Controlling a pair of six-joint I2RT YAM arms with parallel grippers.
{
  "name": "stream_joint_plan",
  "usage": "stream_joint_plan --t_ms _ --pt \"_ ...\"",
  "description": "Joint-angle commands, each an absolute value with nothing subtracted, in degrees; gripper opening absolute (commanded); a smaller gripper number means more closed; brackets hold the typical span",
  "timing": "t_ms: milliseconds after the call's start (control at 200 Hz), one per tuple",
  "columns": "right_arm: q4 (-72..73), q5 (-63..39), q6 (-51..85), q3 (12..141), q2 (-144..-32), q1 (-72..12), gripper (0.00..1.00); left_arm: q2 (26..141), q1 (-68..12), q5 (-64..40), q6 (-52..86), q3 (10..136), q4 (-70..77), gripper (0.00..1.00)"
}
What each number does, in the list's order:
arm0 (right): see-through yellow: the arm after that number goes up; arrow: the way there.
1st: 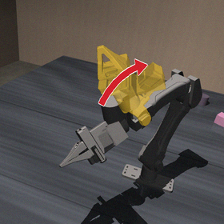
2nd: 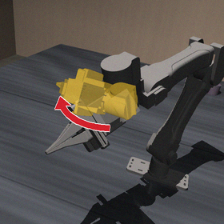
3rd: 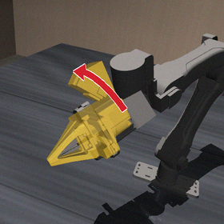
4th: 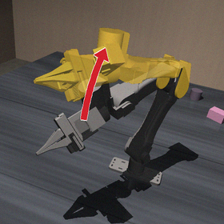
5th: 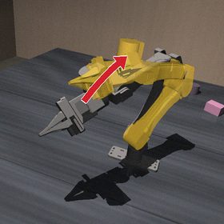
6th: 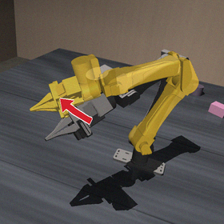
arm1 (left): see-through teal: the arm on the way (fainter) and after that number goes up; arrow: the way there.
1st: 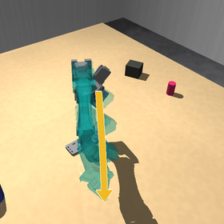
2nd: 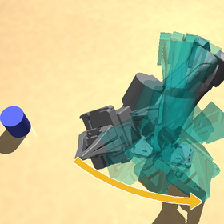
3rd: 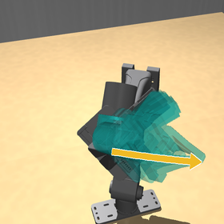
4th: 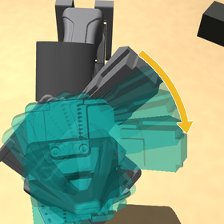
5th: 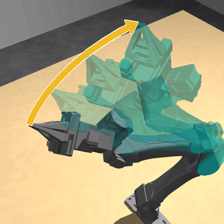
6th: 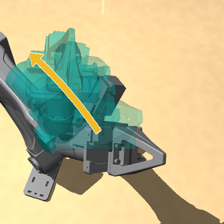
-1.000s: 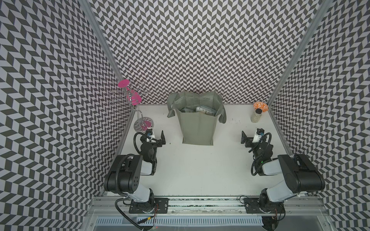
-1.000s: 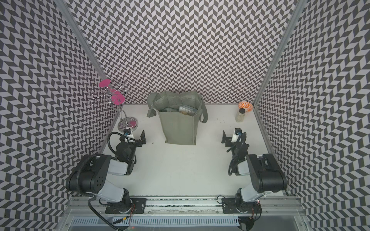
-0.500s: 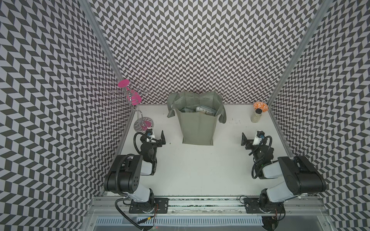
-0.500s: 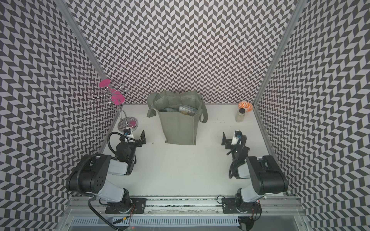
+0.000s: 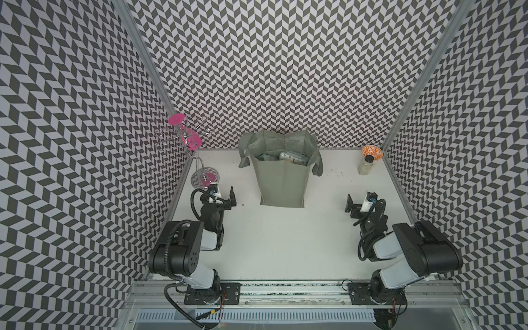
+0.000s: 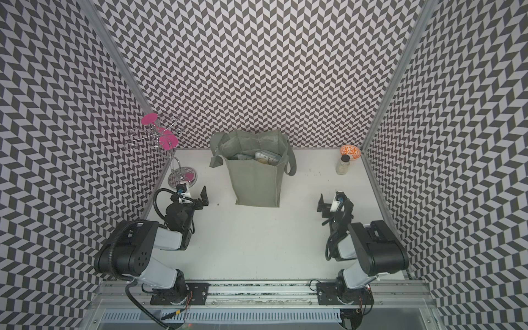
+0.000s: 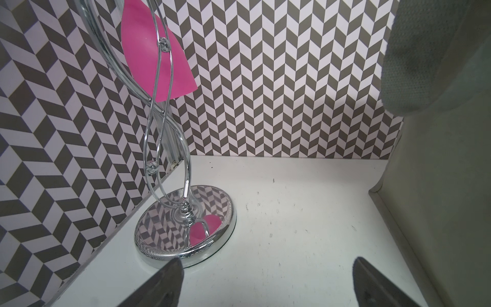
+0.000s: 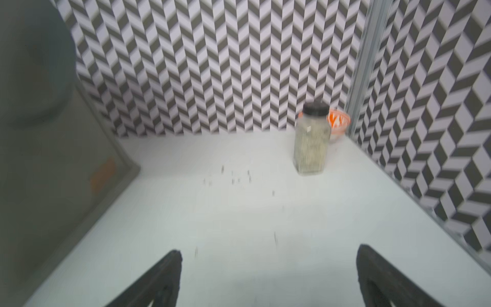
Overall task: Put the alarm clock into the canvas bag
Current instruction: Reset both arms
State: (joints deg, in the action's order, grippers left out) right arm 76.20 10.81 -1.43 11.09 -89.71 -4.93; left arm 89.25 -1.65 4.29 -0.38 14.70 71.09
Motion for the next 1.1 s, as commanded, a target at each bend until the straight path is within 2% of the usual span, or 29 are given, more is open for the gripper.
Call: stream_joint_plan --t_ms 0,55,125,175,235,310,851,1016,1061,1097 --pt "80.65 10.21 1.39 11.48 -90.31 -3.0 1.0 88.95 -1.82 4.57 -0.68 14.5 72.02 0.99" --pt "78.1 10.46 1.08 11.98 -89.43 -3.3 0.99 89.29 -1.73 4.38 -0.77 14.46 72.61 0.99" --pt "76.63 8.8 0.13 12.22 -89.41 -3.33 0.99 91.71 0.46 -0.02 -0.21 12.7 80.44 0.99" --pt "77.52 8.83 0.06 12.22 -89.62 -3.3 1.0 87.92 1.15 -2.69 0.16 13.44 72.48 0.99" --pt "78.85 8.86 0.12 12.05 -89.99 -3.31 0.99 88.29 0.97 -2.28 0.19 15.71 68.98 0.99" --pt "78.4 8.78 0.02 12.21 -89.87 -3.34 0.99 88.94 -0.25 -0.82 -1.03 14.34 72.37 1.0" --pt "78.51 8.43 -0.04 12.17 -89.91 -3.39 0.99 89.12 -0.18 -2.02 -1.33 15.03 71.35 1.0" --pt "94.04 9.6 -2.39 2.74 -88.52 -5.25 1.0 89.12 -0.18 -1.98 -1.35 15.03 71.29 1.0" --pt "94.61 10.21 -2.37 4.45 -90.66 -5.27 0.99 89.12 -0.18 -2.02 -1.39 15.03 71.29 1.0" --pt "88.86 10.9 -2.3 7.94 -91.12 -5.4 0.99 89.12 -0.18 -2.0 -1.36 15.03 71.28 1.0"
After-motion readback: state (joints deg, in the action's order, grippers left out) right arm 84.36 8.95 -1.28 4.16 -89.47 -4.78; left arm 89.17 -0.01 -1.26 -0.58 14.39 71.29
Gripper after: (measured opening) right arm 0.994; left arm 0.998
